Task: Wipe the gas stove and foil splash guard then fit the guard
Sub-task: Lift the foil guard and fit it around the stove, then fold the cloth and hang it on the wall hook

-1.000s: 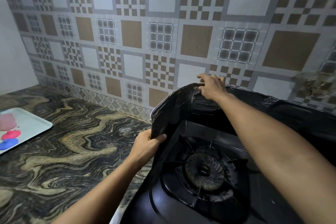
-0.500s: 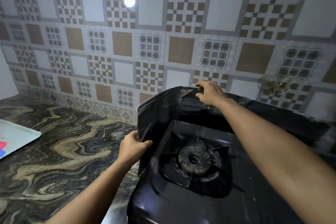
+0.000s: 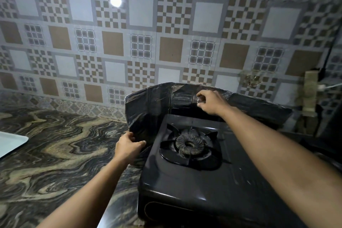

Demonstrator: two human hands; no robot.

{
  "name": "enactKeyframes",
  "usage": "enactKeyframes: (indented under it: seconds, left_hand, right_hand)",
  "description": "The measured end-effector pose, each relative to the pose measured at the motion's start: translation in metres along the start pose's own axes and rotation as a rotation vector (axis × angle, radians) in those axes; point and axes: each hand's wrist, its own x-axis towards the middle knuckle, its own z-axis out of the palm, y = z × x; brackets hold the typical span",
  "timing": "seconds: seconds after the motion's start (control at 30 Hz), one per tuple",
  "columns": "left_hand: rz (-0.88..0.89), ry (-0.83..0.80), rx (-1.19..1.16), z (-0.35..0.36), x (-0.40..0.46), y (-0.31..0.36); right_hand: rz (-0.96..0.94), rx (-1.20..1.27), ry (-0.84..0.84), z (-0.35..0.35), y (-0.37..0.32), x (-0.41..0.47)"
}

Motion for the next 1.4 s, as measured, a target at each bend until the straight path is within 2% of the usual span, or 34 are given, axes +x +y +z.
enactKeyframes:
  seconds: [0.27, 0.43, 0.53, 0.63, 0.7, 0.83, 0.93, 1.07, 1.2, 1.3, 1.4]
  left_hand:
    - [0.002, -0.120, 0.043, -0.010, -0.025, -0.016]
    - [-0.019, -0.156, 0.169, -0.027, -0.045, -0.044]
    - [-0.089, -0.303, 0.266, -0.040, -0.066, -0.061]
    - [-0.158, -0.517, 0.407, -0.052, -0.094, -0.081]
    - [-0.159, -0.575, 0.455, -0.053, -0.111, -0.096]
    - [-0.160, -0.560, 0.464, -0.047, -0.133, -0.122]
    - [-0.142, -0.532, 0.462, -0.039, -0.146, -0.137]
    - [-0.115, -0.476, 0.491, -0.030, -0.157, -0.150]
    - [0.018, -0.412, 0.596, -0.031, -0.170, -0.154]
    - [0.153, -0.469, 0.650, -0.032, -0.186, -0.152]
    - [0.193, -0.557, 0.753, -0.025, -0.205, -0.146]
  right_hand:
    - [-0.042, 0.026, -0.093, 0.015, -0.023, -0.054]
    - [-0.101, 0.041, -0.151, 0.029, -0.059, -0.096]
    - [-0.132, 0.049, -0.215, 0.041, -0.080, -0.126]
    - [-0.166, 0.036, -0.311, 0.052, -0.102, -0.164]
    - [-0.172, 0.011, -0.398, 0.058, -0.114, -0.189]
    - [-0.152, 0.043, -0.616, 0.075, -0.124, -0.237]
    - [-0.110, 0.016, -0.720, 0.100, -0.124, -0.268]
    - [-0.084, -0.096, -0.677, 0.148, -0.117, -0.299]
    - [-0.088, -0.086, -0.647, 0.178, -0.108, -0.318]
    - [-0.128, -0.099, -0.596, 0.190, -0.105, -0.326]
    - [-0.117, -0.072, -0.575, 0.196, -0.098, -0.329]
